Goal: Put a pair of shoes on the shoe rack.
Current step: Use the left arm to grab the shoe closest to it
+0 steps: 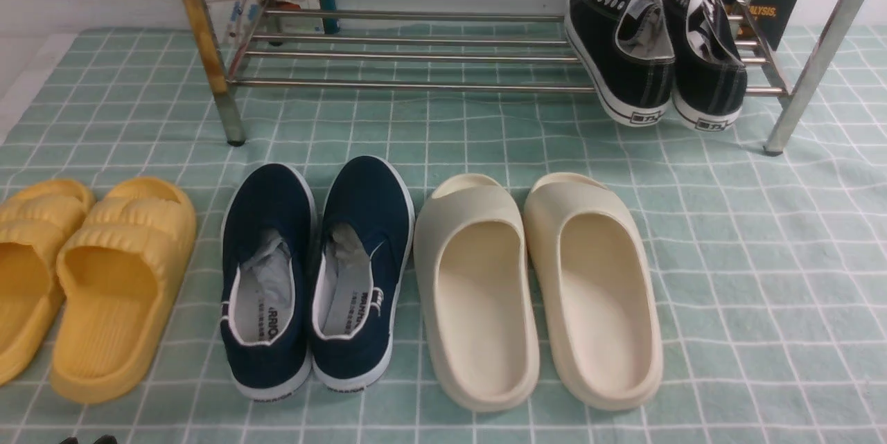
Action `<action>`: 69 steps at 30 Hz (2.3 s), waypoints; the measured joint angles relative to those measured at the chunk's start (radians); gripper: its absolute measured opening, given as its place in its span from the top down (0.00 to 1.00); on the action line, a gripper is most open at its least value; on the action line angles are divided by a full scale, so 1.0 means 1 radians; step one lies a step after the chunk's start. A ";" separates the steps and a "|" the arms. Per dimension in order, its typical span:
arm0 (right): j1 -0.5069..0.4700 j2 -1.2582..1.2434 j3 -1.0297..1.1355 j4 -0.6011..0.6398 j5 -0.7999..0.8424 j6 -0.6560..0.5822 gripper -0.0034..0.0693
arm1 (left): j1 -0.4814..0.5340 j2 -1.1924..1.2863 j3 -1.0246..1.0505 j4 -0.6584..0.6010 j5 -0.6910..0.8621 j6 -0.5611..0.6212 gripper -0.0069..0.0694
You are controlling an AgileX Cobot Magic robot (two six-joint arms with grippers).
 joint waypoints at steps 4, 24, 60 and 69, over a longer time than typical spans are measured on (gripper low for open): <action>0.000 0.000 0.000 0.000 0.000 0.000 0.63 | 0.000 0.000 0.000 0.000 -0.002 0.000 0.60; 0.000 0.000 0.000 0.000 0.000 0.000 0.62 | 0.000 0.000 0.000 0.000 -0.028 0.000 0.60; 0.000 0.000 0.000 0.000 0.000 0.000 0.61 | 0.001 0.377 -0.510 -0.072 -0.108 -0.141 0.93; 0.000 0.000 0.000 0.000 0.000 0.000 0.61 | 0.001 0.875 -0.762 -0.289 0.339 -0.005 0.93</action>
